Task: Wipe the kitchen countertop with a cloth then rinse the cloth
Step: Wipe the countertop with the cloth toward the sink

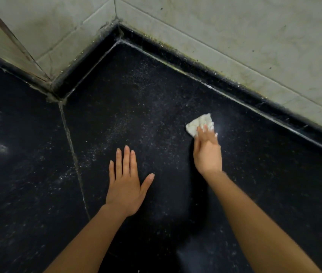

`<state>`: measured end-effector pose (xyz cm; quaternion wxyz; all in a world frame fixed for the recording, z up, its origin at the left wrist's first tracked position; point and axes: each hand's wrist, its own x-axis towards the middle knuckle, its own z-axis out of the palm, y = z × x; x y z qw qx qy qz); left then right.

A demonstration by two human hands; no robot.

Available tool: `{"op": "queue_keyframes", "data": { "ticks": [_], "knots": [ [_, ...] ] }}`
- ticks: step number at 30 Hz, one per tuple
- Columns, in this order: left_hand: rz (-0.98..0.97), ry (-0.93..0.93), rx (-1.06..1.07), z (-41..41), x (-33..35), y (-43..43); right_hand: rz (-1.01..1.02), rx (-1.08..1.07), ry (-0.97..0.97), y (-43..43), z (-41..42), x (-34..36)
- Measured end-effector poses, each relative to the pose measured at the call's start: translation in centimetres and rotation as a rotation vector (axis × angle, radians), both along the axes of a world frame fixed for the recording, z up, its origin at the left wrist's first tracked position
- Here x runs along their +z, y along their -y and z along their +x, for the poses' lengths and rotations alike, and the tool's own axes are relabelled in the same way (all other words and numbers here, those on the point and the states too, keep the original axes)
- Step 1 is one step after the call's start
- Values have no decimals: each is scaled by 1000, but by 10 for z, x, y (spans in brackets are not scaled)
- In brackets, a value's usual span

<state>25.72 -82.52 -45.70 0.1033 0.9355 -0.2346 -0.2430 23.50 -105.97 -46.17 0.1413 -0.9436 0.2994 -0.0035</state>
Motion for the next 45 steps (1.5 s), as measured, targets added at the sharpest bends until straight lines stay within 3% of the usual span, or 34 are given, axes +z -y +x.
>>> {"op": "queue_keyframes", "data": {
  "ticks": [3, 7, 10, 14, 18, 23, 26, 29, 32, 35, 38, 40, 45],
  "knots": [
    [-18, 14, 9, -1, -1, 0, -18, 232, 32, -49, -67, 4],
    [-29, 20, 16, 0, 0, 0, 44, 480, -123, -54, -96, 8],
    [-41, 30, 24, 0, -1, 0, 83, 312, -125, -12, -41, -2],
    [-43, 98, 19, -1, -6, 0, -28, 96, -113, 39, 60, -6],
    [-51, 201, 10, -3, -16, -2, 11, 53, -136, 34, 114, -3],
    [-15, 260, -20, -2, -21, -1, 88, 492, 17, -22, 51, -5],
    [-7, 262, -20, -3, -21, -2, 127, 760, -56, -31, -2, 2],
    [1, 245, -16, -2, -21, -3, -22, 975, -106, -3, -7, 1],
    [-6, 246, -14, -2, -21, -4, -116, 759, -108, 29, 43, -4],
    [-11, 271, -27, -2, -23, -4, -69, 407, -90, 45, 111, -10],
    [-3, 265, -19, -2, -23, -4, -29, 229, -90, 32, 162, -12],
    [8, 252, -19, -1, -21, -3, -1, 250, -68, 9, 167, -11],
    [14, 191, -34, 1, -15, -4, 53, 697, 22, -39, 93, -4]
  ]
}}
